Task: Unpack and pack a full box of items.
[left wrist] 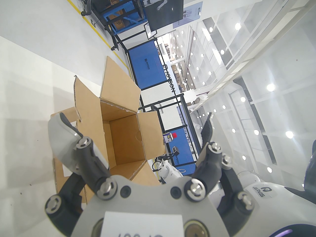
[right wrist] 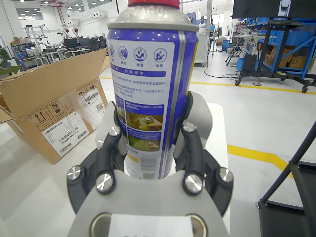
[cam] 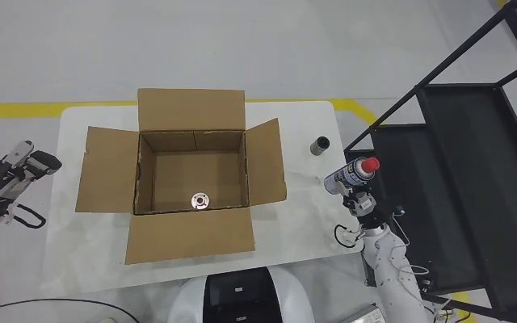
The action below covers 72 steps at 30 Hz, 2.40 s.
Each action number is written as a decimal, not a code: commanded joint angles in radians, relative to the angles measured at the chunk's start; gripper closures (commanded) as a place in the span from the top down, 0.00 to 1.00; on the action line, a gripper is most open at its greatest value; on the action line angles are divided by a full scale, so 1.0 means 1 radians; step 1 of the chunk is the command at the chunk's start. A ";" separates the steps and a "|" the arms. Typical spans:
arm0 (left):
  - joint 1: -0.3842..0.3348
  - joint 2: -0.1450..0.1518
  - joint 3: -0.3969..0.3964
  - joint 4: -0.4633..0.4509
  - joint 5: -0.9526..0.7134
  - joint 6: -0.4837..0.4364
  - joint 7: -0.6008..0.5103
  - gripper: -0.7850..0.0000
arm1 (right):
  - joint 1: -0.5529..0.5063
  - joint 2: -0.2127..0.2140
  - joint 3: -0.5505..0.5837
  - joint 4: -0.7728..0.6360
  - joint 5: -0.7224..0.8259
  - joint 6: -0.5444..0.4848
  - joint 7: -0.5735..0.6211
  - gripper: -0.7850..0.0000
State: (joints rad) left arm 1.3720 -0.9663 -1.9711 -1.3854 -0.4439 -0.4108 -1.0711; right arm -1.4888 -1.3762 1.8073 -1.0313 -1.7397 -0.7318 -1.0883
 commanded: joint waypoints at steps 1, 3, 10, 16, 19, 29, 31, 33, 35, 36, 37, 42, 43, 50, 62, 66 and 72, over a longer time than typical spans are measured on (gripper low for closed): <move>0.000 0.000 0.000 0.000 0.000 0.000 0.000 1.00 | -0.001 0.001 -0.004 -0.007 -0.012 0.025 0.028 0.00; 0.000 0.000 0.000 0.000 0.000 0.000 0.000 1.00 | -0.001 0.000 -0.022 -0.007 -0.008 0.060 0.032 0.00; 0.000 0.000 0.000 0.000 0.000 0.000 0.000 1.00 | 0.075 0.003 -0.076 0.155 -0.052 0.248 -0.073 0.00; 0.000 0.000 0.000 0.000 0.000 0.000 0.000 1.00 | 0.172 0.013 -0.090 0.356 -0.065 0.389 -0.198 0.00; 0.000 0.000 0.000 0.000 0.000 0.000 0.000 1.00 | 0.219 0.015 -0.102 0.449 -0.061 0.410 -0.210 0.00; 0.000 0.000 0.000 0.000 0.000 0.000 0.000 1.00 | 0.337 0.010 -0.129 0.674 0.012 0.483 -0.257 0.00; 0.000 0.000 0.000 0.000 0.000 0.000 0.000 1.00 | 0.349 0.009 -0.137 0.703 0.015 0.491 -0.257 0.00; 0.000 0.000 0.000 0.000 0.000 0.000 0.000 1.00 | 0.356 0.008 -0.145 0.725 0.022 0.496 -0.262 0.00; 0.000 0.000 0.000 0.000 0.000 0.000 0.000 1.00 | 0.363 0.005 -0.146 0.744 0.043 0.501 -0.261 0.00; 0.000 0.000 0.000 0.000 0.000 0.000 0.000 1.00 | 0.366 0.004 -0.150 0.751 0.047 0.505 -0.260 0.00; 0.000 0.000 0.000 0.000 0.000 0.000 0.000 1.00 | 0.368 0.002 -0.156 0.757 0.047 0.510 -0.257 0.00; 0.000 0.000 0.000 0.000 0.000 0.000 0.000 1.00 | 0.375 -0.008 -0.167 0.781 0.084 0.529 -0.241 0.00; 0.000 0.000 0.000 0.000 0.000 0.000 0.000 1.00 | 0.376 -0.009 -0.170 0.784 0.089 0.532 -0.237 0.00; 0.000 0.000 0.000 0.000 0.000 0.000 0.000 1.00 | 0.380 -0.017 -0.185 0.798 0.125 0.540 -0.205 0.00; 0.000 0.000 0.000 0.000 0.000 0.000 0.000 1.00 | 0.376 -0.024 -0.214 0.801 0.160 0.547 -0.181 1.00; 0.000 0.000 0.000 0.000 0.000 0.000 0.000 1.00 | 0.372 -0.024 -0.221 0.799 0.175 0.544 -0.177 1.00; 0.000 0.000 0.000 0.000 0.000 0.000 0.000 1.00 | 0.361 -0.019 -0.232 0.776 0.184 0.512 -0.208 1.00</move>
State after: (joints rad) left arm 1.3720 -0.9663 -1.9711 -1.3854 -0.4439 -0.4108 -1.0711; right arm -1.1255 -1.3967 1.5782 -0.2508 -1.5524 -0.2135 -1.2898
